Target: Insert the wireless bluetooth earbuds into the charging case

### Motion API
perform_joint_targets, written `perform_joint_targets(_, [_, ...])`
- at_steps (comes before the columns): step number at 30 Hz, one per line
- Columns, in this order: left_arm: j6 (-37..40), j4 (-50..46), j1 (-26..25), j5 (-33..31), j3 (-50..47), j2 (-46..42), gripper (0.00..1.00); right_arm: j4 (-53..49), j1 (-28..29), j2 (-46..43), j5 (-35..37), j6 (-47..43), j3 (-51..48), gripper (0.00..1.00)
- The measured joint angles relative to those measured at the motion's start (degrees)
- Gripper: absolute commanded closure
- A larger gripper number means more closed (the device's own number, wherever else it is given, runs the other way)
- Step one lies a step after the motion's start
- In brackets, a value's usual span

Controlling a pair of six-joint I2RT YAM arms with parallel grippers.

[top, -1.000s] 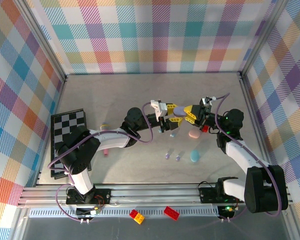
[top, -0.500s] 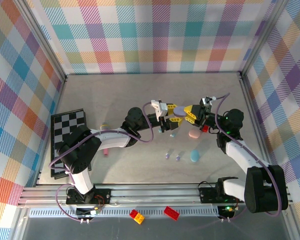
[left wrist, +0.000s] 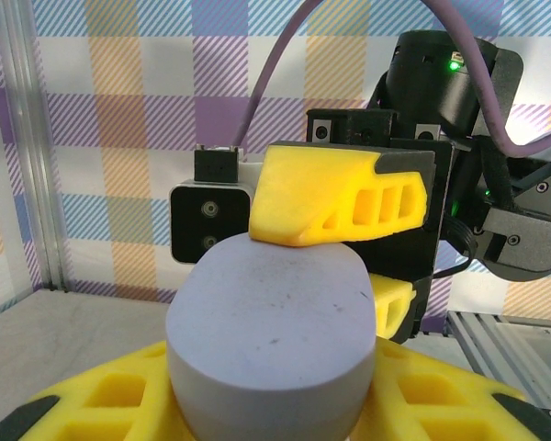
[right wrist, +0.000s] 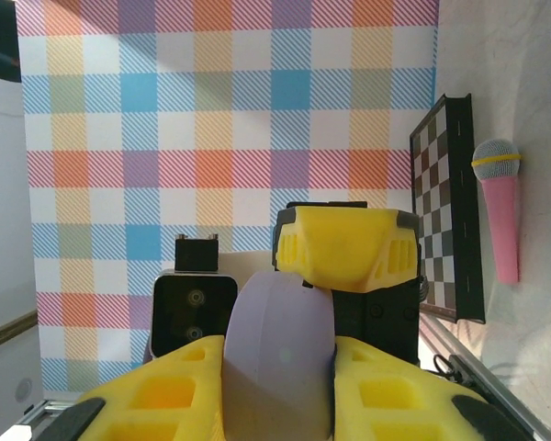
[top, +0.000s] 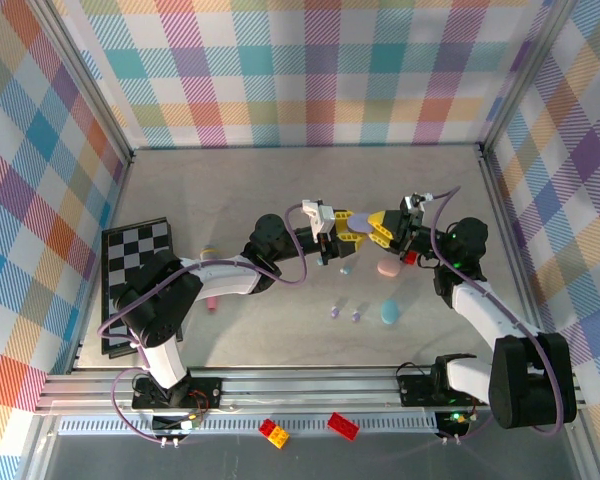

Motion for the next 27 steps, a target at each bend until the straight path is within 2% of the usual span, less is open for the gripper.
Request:
perform_joint_targets(1, [0.02,-0.13,0.04,0.17,0.0,0.0,0.62,-1.03,0.02,-0.37,0.07,-0.72,0.0,0.49])
perform_joint_targets(3, [0.09,-0.17,0.2,0.5,0.0,-0.04,0.62,-4.28,0.0,-1.6,0.48,-3.1,0.0,0.36])
perform_joint_targets(5, [0.33,-1.14,0.39,0.76,0.0,-0.39,0.62,-8.94,-0.13,-3.76,1.49,-6.69,0.02,0.26])
perform_joint_targets(7, [0.79,-2.91,0.76,1.18,-0.02,-1.33,0.62,-12.83,-0.37,-6.05,2.25,-10.1,0.02,0.22])
perform_joint_targets(9, [1.66,-5.05,1.25,1.75,-0.37,-2.93,0.61,-17.03,-0.66,-8.24,3.04,-14.36,0.07,0.19])
perform_joint_targets(12, [2.69,-8.22,2.01,2.8,-1.68,-6.16,0.61,-30.64,-0.74,-11.89,5.09,-26.21,2.38,0.16])
perform_joint_targets(15, [3.41,-11.32,2.56,4.55,-2.8,-9.03,0.61,-46.99,-0.44,-15.93,8.83,-42.77,8.04,0.14])
perform_joint_targets(19, [3.76,-16.0,2.67,7.04,-3.06,-11.47,0.61,-60.74,1.27,-20.22,11.82,-62.84,15.19,0.11])
perform_joint_targets(23, [3.5,-18.14,2.67,8.68,-3.63,-12.81,0.62,-67.78,6.43,-21.27,14.8,-77.81,18.67,0.1])
perform_joint_targets(27, [3.08,-19.47,2.67,10.23,-3.74,-13.14,0.62,-72.46,14.95,-19.32,21.16,-88.74,20.72,0.09])
